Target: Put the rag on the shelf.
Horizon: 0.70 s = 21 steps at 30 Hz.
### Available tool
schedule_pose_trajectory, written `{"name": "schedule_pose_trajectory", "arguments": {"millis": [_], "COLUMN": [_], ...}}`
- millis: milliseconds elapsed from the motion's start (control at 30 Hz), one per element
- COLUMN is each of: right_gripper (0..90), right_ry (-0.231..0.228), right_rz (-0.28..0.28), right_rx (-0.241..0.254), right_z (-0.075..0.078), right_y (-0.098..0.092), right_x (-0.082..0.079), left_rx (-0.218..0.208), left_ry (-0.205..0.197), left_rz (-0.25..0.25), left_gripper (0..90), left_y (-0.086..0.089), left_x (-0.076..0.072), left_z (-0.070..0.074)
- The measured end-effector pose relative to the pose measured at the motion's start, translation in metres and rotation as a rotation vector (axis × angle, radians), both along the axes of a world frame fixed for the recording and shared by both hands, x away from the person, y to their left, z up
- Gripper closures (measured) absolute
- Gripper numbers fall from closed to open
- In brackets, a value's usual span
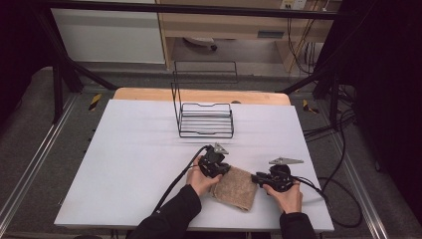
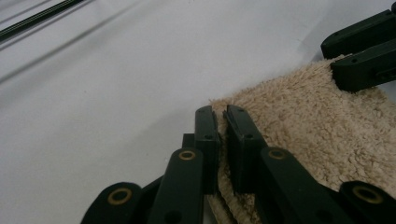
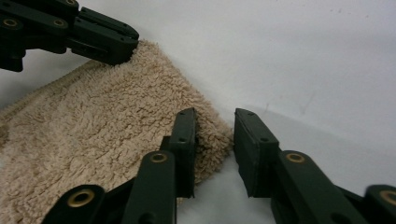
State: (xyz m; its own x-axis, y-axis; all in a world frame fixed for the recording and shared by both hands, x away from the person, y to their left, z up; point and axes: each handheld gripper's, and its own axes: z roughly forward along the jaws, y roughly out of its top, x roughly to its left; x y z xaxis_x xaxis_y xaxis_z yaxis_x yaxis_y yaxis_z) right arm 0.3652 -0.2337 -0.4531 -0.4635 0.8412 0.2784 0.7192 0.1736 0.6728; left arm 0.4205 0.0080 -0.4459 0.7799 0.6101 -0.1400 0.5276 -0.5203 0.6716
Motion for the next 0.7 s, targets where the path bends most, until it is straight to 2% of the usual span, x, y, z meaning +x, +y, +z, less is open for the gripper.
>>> {"name": "schedule_pose_trajectory", "arguments": {"millis": [167, 300, 467, 567, 700], "right_gripper": [82.9, 84.8, 85.5, 85.6, 85.5], "right_ry": [0.042, 0.040, -0.002, -0.056, -0.101], "right_rz": [-0.003, -0.009, 0.006, 0.027, 0.038], "right_rx": [0.039, 0.053, 0.090, 0.072, 0.072], "right_z": [0.001, 0.002, 0.009, 0.015, 0.022], "right_y": [0.000, -0.001, -0.003, 0.000, 0.004], "right_x": [0.002, 0.002, 0.000, -0.002, -0.004], "left_rx": [-0.017, -0.061, -0.130, -0.163, -0.201], "left_ry": [0.014, 0.039, 0.031, 0.014, -0.004], "left_rz": [-0.002, 0.009, 0.015, 0.021, 0.030], "left_gripper": [83.7, 84.8, 85.2, 85.3, 85.3], "left_y": [0.002, 0.007, 0.017, 0.024, 0.031], "left_x": [0.002, 0.004, 0.002, -0.002, -0.006], "left_z": [0.000, -0.001, 0.005, 0.010, 0.016]}}
